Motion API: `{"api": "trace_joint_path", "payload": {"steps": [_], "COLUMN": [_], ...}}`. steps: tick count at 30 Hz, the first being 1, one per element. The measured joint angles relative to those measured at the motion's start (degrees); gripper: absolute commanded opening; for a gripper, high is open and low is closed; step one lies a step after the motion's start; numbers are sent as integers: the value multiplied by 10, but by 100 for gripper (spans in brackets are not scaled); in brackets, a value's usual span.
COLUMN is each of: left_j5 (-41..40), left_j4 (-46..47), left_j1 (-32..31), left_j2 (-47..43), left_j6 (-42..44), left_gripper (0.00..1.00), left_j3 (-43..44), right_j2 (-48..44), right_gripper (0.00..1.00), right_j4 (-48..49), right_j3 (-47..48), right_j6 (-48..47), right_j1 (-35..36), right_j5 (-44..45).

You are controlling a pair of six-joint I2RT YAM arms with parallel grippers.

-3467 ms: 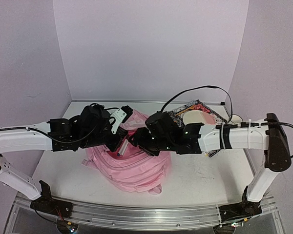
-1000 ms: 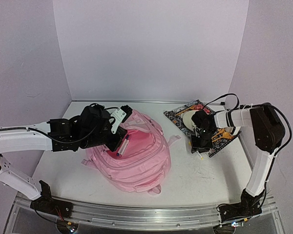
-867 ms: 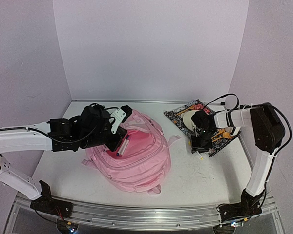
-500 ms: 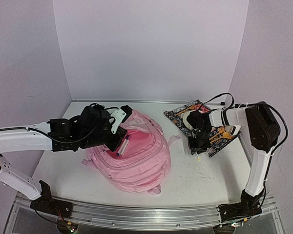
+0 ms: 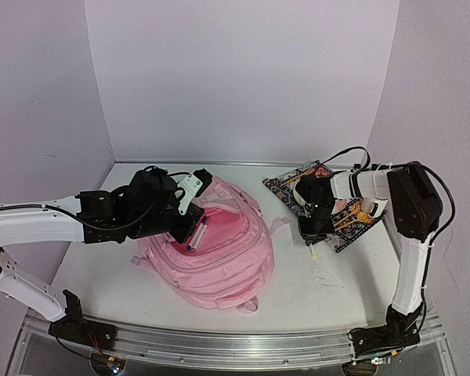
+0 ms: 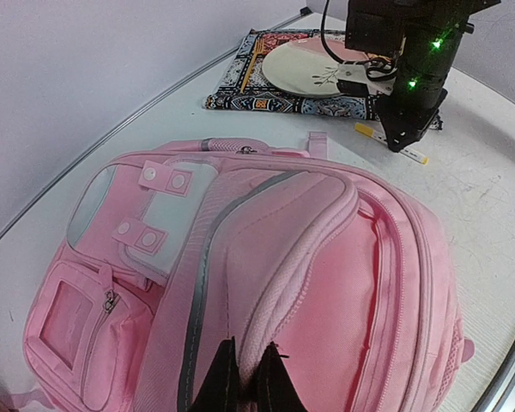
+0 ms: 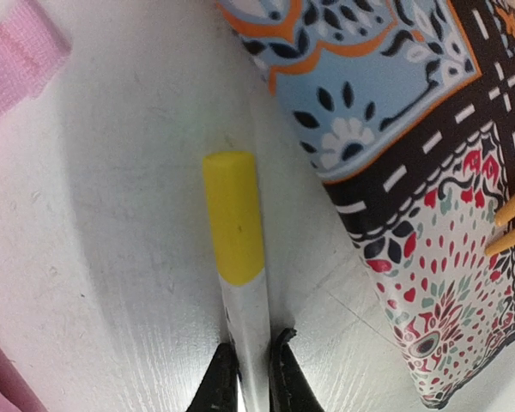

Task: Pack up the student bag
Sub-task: Pick up the pen from the upper front pocket of the bag, then place the pen in the upper front pocket of the bag.

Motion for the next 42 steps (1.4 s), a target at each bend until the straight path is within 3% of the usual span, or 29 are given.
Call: {"api": "trace_joint_path", "payload": {"steps": [6,16,26,32,42], "left_j5": [3,11,16,21,24], "left_j4": [0,0,0,0,0], "left_j1": [0,0,0,0,0], "left_j2": [0,0,0,0,0], "left_j6": [0,0,0,0,0], "left_gripper": [0,0,0,0,0], "left_j3": [0,0,0,0,0], "right_j2": [-53,-259,-390,-384,-217], "right_gripper": [0,0,0,0,0], "right_j4": [32,104,258,361,445], "right_j3": [-47,-158,-252,-256,-141], "right_j6": [22,117,307,411,503], "right_j1": [5,46,182,259,328], "right_j5": [-31,-108,-160,-136,-87]}}
